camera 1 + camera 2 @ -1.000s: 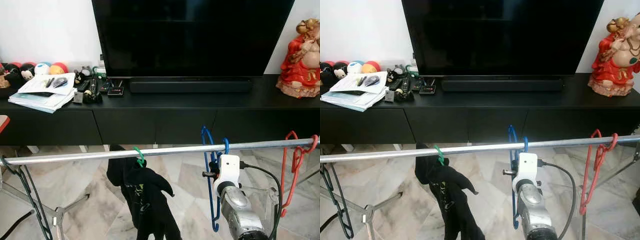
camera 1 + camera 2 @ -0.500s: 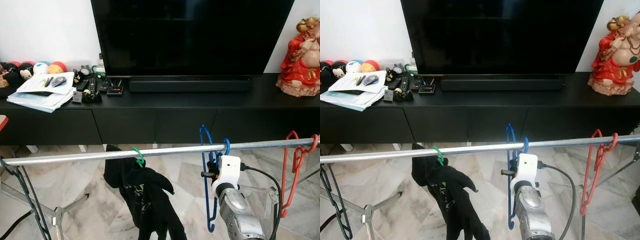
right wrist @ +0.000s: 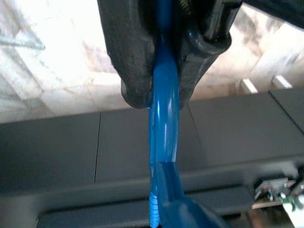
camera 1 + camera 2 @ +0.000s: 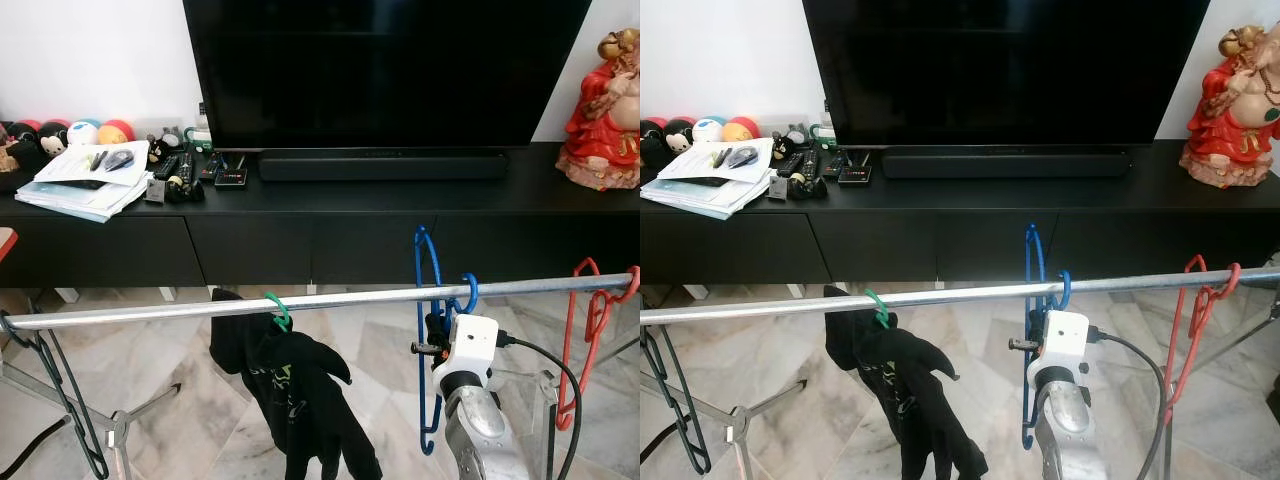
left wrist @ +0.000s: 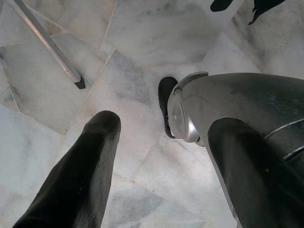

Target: Hang hanger

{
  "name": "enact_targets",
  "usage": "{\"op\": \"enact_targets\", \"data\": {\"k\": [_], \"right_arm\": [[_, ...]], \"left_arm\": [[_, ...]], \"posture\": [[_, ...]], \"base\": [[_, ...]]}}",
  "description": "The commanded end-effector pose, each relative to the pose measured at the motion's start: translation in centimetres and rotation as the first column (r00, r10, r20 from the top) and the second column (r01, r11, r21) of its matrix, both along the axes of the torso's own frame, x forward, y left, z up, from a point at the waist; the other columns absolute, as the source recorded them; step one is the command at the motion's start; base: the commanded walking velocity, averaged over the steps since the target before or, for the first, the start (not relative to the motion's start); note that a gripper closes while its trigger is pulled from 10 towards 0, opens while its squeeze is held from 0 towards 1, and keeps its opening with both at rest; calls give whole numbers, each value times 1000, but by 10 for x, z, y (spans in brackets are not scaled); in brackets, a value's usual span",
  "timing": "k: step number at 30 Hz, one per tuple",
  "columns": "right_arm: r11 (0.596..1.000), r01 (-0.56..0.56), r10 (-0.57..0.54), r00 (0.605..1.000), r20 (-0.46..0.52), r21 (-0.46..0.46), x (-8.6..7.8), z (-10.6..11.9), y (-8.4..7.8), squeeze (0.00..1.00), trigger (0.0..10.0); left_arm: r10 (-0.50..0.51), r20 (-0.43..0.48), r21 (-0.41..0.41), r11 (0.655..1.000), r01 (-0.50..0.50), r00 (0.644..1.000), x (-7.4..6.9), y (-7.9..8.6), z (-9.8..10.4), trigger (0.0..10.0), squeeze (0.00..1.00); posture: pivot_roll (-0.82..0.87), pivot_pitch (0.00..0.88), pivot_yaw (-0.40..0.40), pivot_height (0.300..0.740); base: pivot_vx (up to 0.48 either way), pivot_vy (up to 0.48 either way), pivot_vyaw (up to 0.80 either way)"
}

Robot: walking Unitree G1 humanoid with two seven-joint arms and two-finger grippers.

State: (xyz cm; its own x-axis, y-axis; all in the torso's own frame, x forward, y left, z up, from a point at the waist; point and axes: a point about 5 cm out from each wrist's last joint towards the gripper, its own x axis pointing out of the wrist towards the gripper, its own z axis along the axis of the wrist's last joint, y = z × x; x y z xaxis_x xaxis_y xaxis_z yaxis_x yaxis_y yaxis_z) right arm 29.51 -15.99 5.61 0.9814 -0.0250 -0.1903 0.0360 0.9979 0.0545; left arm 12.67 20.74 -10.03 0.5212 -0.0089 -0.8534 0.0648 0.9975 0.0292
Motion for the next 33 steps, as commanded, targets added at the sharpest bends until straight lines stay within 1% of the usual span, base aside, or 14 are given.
{"op": "enact_targets", "data": {"k": [1, 6, 10, 11, 12, 13, 16, 17, 18, 19, 25, 29, 31, 33], "right_arm": [[1000, -7, 7, 1000, 1, -14, -3, -2, 1, 0, 10000], [1000, 3, -4, 999, -44, -31, -12, -16, -2, 0, 10000], [999, 27, -30, 997, -69, -46, -17, -22, -6, 0, 10000], [998, 33, -36, 997, -69, -45, -18, -24, -7, 0, 9333], [998, 35, -38, 997, -68, -44, -19, -24, -7, 0, 9333], [998, 56, -59, 996, -72, -40, -24, -28, -9, 0, 0], [997, 70, -73, 994, -82, -46, -31, -34, -11, 0, 0], [996, 81, -86, 991, -106, -45, -36, -41, -11, 0, 2196], [996, 81, -86, 991, -106, -45, -36, -41, -11, 0, 2196], [995, 83, -88, 988, -129, -48, -40, -47, -12, 0, 10000], [995, 84, -94, 959, -268, -49, -54, -77, -17, 0, 10000], [996, 63, -84, 902, -424, -64, -72, -104, -21, 0, 10000], [995, 58, -92, 859, -503, -83, -84, -116, -24, 0, 10000], [994, 61, -99, 829, -550, -88, -93, -124, -26, 0, 10000]], "left_arm": [[-37, -25, -13, 999, 37, 999, -2, -10, -3, 10000, 0], [-40, -26, -15, 999, 40, 999, 0, -16, -3, 10000, 0], [-36, -29, -8, 999, 36, 999, -2, -10, -3, 10000, 0], [-36, -29, -7, 999, 36, 999, -2, -10, -3, 10000, 0], [-36, -29, -6, 999, 36, 999, -2, -10, -3, 10000, 0], [-36, -28, -7, 999, 36, 999, -2, -9, -3, 10000, 0], [-36, -28, -7, 999, 36, 999, -3, -9, -3, 10000, 0], [-36, -28, -7, 999, 35, 999, -3, -9, -3, 10000, 0], [-36, -28, -7, 999, 35, 999, -3, -9, -3, 10000, 0], [-35, -28, -8, 999, 34, 999, -3, -9, -3, 10000, 0], [-27, -24, -5, 1000, 27, 999, -3, -6, -2, 10000, 0], [-16, -16, -4, 1000, 16, 1000, -1, -6, -2, 10000, 0], [-17, -17, -2, 1000, 17, 1000, -1, -6, -2, 10000, 0], [-18, -18, -2, 1000, 18, 1000, -1, -6, -2, 10000, 0]], "posture": [[134, 47, 3, 740], [134, 48, 3, 740], [136, 47, 3, 740], [136, 47, 3, 740], [136, 47, 3, 740], [136, 47, 3, 740], [138, 45, 1, 740], [138, 45, 1, 740], [138, 45, 1, 740], [135, 42, 2, 740], [139, 38, 0, 740], [135, 31, 3, 740], [132, 27, 5, 740], [132, 27, 5, 740]], "base": [[0, 0, 0], [0, 0, 0], [0, 0, 0], [0, 0, 0], [0, 0, 0], [0, 0, 0], [0, 0, 0], [0, 0, 0], [0, 0, 0], [0, 0, 0], [0, 0, 0], [0, 0, 0], [0, 0, 0], [0, 0, 0]]}}
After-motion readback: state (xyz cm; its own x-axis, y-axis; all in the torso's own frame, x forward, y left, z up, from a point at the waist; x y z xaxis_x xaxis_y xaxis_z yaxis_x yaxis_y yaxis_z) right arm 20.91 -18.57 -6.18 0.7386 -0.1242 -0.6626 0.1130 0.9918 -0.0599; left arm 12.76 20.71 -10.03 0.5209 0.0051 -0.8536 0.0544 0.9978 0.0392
